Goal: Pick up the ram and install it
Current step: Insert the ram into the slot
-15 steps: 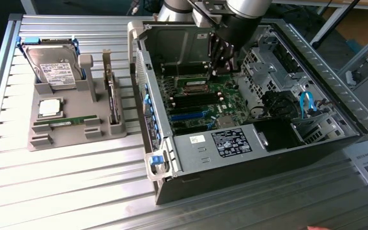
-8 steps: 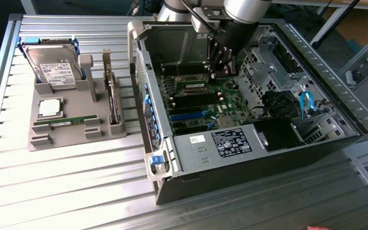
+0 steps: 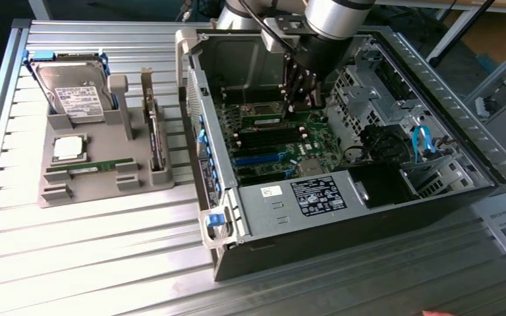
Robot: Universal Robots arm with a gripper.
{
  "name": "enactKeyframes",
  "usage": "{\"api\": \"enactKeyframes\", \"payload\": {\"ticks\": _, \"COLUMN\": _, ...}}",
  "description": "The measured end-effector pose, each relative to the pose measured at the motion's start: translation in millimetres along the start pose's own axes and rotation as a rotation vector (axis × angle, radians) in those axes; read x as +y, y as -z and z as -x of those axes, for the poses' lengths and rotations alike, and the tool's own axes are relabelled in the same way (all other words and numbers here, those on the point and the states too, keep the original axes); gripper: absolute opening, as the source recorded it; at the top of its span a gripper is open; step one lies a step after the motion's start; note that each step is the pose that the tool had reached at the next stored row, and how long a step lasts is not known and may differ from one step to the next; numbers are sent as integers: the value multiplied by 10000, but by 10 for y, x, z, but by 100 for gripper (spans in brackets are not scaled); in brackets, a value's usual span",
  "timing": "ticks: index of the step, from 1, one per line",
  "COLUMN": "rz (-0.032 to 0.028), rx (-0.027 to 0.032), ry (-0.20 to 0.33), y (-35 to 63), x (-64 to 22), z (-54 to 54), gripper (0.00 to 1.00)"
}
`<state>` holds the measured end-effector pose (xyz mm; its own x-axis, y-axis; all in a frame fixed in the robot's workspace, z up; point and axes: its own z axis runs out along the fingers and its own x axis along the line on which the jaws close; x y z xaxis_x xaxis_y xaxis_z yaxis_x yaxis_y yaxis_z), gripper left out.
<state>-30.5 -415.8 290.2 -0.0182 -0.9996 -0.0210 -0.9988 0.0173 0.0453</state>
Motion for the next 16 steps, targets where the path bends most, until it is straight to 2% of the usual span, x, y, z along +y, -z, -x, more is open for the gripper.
{"api": "enactKeyframes", "payload": {"ticks": 3, "rz": 0, "rx": 1, "ry": 0, "y": -46, "x": -2, "z": -1, "gripper": 12}}
{"api": "enactKeyframes", "payload": {"ticks": 9, "rz": 1, "rx": 1, "ry": -2, "y": -49, "x": -7, "z": -1, "gripper": 12}}
{"api": "enactKeyframes", "payload": {"ticks": 12, "rz": 1, "rx": 1, "ry": 0, "y": -44, "x": -110, "z": 1, "gripper": 12}}
{"api": "enactKeyframes", "payload": {"ticks": 16, "rz": -1, "rx": -2, "ry": 0, "y": -53, "x": -112, "z": 2, "gripper": 12}}
